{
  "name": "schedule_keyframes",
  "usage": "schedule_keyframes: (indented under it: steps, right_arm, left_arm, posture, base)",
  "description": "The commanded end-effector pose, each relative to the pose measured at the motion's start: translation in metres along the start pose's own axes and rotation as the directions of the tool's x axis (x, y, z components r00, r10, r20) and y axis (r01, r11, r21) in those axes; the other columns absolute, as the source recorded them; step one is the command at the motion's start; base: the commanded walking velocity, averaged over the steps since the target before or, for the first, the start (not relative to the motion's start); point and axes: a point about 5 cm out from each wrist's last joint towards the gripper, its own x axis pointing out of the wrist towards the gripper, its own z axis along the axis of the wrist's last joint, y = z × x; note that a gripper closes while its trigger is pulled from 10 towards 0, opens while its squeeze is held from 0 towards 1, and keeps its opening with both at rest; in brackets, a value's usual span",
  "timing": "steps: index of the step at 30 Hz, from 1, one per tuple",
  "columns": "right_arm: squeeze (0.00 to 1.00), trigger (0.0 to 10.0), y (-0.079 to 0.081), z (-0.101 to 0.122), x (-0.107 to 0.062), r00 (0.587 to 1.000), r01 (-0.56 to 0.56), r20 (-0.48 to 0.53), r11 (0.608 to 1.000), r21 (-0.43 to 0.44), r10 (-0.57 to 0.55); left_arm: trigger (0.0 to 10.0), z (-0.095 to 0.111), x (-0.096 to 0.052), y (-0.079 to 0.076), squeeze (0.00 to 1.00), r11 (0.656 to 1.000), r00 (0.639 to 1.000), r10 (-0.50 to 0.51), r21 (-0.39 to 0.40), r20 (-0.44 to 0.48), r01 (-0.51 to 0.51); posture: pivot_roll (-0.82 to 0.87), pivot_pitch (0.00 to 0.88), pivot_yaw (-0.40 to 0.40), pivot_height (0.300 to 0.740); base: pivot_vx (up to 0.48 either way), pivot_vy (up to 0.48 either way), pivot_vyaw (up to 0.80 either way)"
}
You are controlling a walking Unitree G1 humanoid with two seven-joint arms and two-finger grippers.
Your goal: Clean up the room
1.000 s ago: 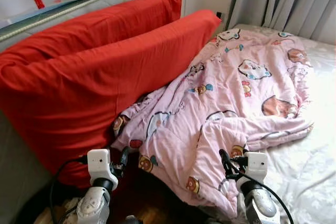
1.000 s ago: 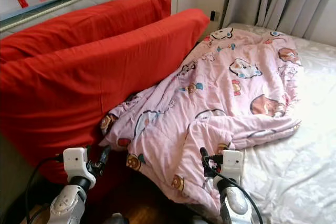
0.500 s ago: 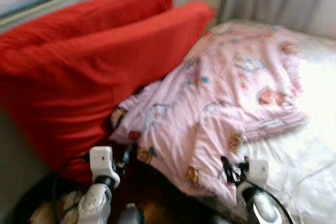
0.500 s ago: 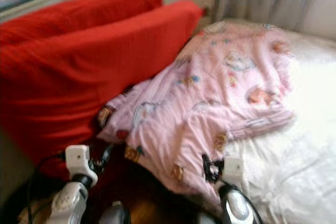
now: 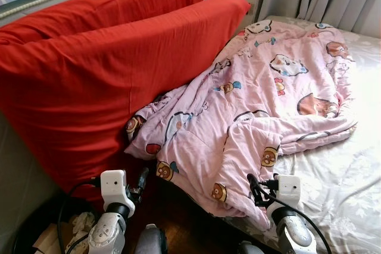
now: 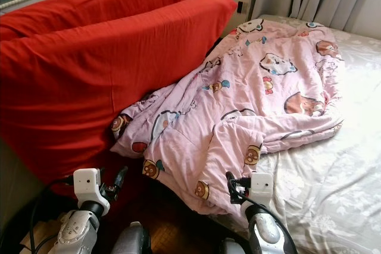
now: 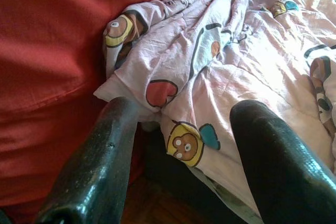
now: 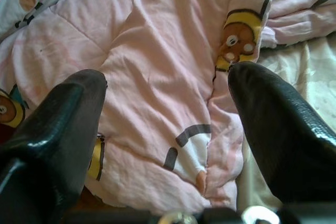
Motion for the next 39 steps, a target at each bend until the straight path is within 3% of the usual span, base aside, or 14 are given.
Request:
schedule_keyframes:
  steps: [1,15,18,22,39]
  right_arm:
    - [0.0,10.0,-0.0001,-0.0034,-0.0006,1.0,-0.004,-0.019,1.0,-0.006,0.004]
    - [0.0,10.0,-0.0007,-0.0042,-0.0001,1.0,0.009,-0.015,1.0,0.001,-0.009]
    - [0.0,10.0,-0.0005,-0.0062,0.0008,0.999,0.017,-0.04,1.0,-0.007,-0.017]
    - [0.0,10.0,-0.0005,-0.0034,0.0001,1.0,0.014,-0.001,1.0,0.008,-0.014]
    - [0.0,10.0,-0.0004,-0.0066,0.0005,1.0,-0.015,-0.02,1.0,-0.011,0.015]
  left_arm:
    - [10.0,-0.0003,-0.0009,-0.0002,0.0,1.0,1.0,0.001,-0.005,-0.003,-0.001]
    - [10.0,-0.0004,-0.0014,-0.0001,0.0,1.0,1.0,0.0,-0.004,-0.01,0.0]
    - [10.0,-0.0005,-0.0014,-0.0005,0.0,1.0,1.0,-0.005,-0.005,-0.012,0.005]
    - [10.0,-0.0006,-0.0012,-0.0005,0.0,1.0,1.0,-0.006,-0.004,-0.016,0.006]
    - [10.0,-0.0006,-0.0008,-0.003,0.0,1.0,1.0,-0.019,-0.007,-0.021,0.019]
  posture:
    - [0.04,0.101,0.016,0.633]
    - [0.04,0.105,0.019,0.623]
    - [0.05,0.105,0.022,0.603]
    - [0.05,0.106,0.023,0.603]
    - [0.05,0.105,0.026,0.603]
  base:
    - [0.0,0.0,0.0]
    - [0.0,0.0,0.0]
    - [0.0,0.0,0.0]
    - [0.0,0.0,0.0]
    - [0.0,0.0,0.0]
